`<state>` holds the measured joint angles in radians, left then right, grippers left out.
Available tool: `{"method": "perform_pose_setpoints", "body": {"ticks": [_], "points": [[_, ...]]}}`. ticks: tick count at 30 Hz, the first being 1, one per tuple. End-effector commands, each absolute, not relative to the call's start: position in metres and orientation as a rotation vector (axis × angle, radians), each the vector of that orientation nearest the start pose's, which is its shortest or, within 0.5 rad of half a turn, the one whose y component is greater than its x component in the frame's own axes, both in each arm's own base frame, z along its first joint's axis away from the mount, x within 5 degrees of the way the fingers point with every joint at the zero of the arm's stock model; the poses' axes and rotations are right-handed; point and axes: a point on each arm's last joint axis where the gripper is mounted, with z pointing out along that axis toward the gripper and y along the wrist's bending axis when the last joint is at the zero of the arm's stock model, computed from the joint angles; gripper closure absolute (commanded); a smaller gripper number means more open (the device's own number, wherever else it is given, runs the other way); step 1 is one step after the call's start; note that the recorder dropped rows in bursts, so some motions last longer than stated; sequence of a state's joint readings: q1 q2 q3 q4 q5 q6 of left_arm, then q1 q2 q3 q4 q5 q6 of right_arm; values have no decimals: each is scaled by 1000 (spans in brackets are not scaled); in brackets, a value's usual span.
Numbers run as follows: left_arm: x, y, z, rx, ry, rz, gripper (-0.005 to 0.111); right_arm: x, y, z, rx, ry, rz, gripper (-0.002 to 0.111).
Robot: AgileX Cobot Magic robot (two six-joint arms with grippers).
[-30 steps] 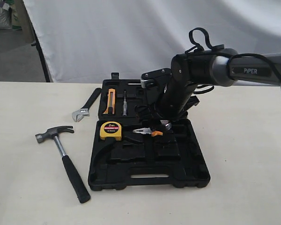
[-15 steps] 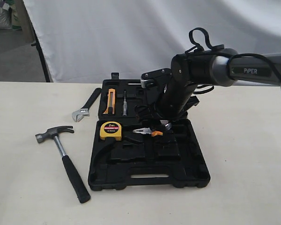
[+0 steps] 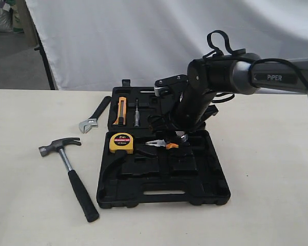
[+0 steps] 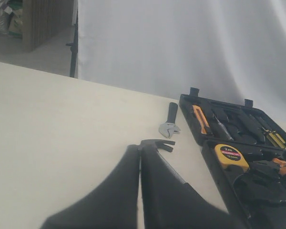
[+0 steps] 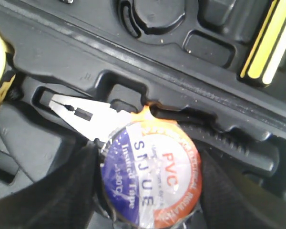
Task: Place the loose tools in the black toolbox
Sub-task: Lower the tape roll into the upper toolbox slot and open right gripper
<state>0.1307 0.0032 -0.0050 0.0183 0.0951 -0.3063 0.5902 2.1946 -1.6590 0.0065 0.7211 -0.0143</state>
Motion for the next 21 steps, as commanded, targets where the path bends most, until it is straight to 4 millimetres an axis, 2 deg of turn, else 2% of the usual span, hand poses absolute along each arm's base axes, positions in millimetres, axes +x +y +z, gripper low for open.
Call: {"method": "perform_pose_setpoints", "body": {"ticks": [1,10,14,21], "points": [[55,9,208,-346,1526,-103,106,393,260,162,-790,2571,180,109],[55,9,208,-346,1526,-103,106,421,279,136,-695,2333,277,109],[55,9,208,-346,1526,-103,106,436,289,128,-685,2298,288,109],[55,9,208,-346,1526,-103,106,451,299,117,-678,2274,295,109]]}}
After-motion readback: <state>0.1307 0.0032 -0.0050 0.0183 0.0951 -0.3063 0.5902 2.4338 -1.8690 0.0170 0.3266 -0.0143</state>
